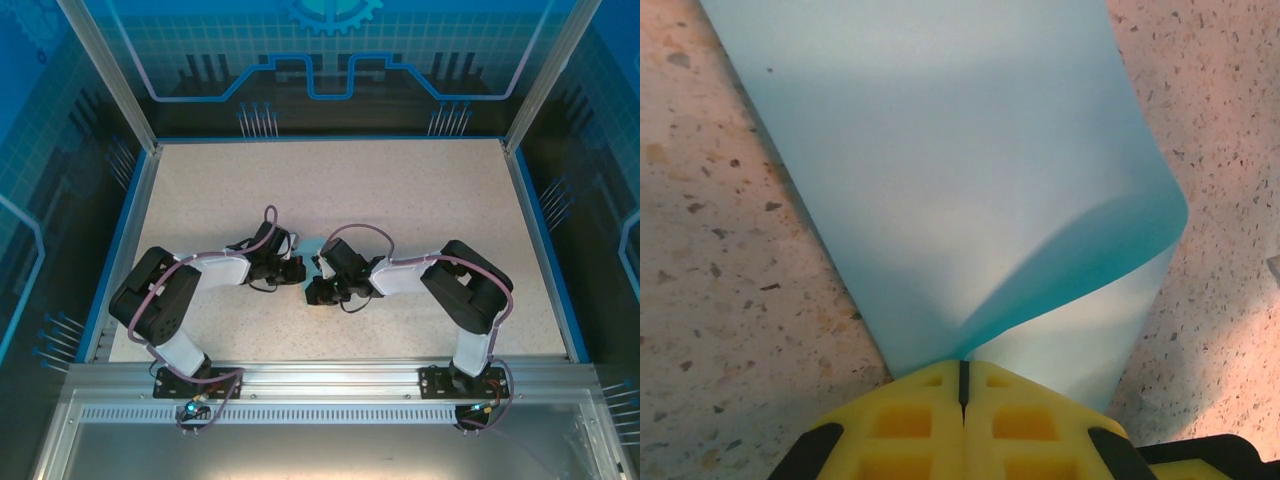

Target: Fold a paper plane with a square sheet of paper (pick it up from the middle)

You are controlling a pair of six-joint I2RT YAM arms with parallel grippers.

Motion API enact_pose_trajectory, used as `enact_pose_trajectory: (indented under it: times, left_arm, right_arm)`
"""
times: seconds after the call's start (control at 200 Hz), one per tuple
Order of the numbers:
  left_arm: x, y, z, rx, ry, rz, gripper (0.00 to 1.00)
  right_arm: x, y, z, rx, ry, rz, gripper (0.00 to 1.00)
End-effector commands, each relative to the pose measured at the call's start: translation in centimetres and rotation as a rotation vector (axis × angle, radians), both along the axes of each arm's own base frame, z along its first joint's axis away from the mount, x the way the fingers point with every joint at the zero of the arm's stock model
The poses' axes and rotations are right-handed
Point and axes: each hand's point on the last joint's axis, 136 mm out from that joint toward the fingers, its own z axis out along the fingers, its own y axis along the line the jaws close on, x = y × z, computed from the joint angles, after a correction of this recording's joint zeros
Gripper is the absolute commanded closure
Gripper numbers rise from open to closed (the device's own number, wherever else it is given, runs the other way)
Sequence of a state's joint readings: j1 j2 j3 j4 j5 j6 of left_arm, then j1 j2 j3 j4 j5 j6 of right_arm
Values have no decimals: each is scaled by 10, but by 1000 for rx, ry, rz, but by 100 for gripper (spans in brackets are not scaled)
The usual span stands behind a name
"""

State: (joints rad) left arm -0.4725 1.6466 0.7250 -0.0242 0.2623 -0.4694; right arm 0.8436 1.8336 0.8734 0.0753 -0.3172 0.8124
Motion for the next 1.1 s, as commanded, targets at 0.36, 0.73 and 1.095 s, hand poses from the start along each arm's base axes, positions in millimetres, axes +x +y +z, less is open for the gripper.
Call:
enact_pose_trajectory:
  times: [0.36, 0.73, 1.095]
  left_arm:
    - [19, 15, 44, 17, -109, 149, 81]
    - [-12, -3, 37, -145, -62, 68, 93]
    - [-10, 11, 62, -162, -202, 125, 84]
  right_arm:
    - [-15, -26, -36, -150, 110, -43, 91]
    - [-16, -31, -41, -171, 132, -60, 91]
    - [-15, -43, -50, -219, 178, -122, 91]
